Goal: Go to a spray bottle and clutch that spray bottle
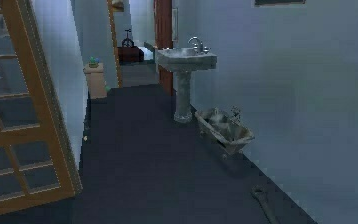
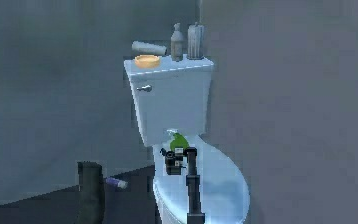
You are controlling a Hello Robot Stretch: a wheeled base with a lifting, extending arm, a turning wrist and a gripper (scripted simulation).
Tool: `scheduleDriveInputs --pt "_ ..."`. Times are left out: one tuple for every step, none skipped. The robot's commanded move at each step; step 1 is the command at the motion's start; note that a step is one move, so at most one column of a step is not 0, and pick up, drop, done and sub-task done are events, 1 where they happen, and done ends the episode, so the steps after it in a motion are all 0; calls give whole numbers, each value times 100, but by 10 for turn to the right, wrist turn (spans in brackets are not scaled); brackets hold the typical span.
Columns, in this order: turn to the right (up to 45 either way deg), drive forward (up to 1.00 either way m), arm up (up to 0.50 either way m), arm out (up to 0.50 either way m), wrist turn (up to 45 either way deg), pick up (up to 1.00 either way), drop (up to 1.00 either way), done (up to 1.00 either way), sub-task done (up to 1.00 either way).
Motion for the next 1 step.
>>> scheduleDriveInputs --pt "0 0 0 0 0 0 0 100 0"
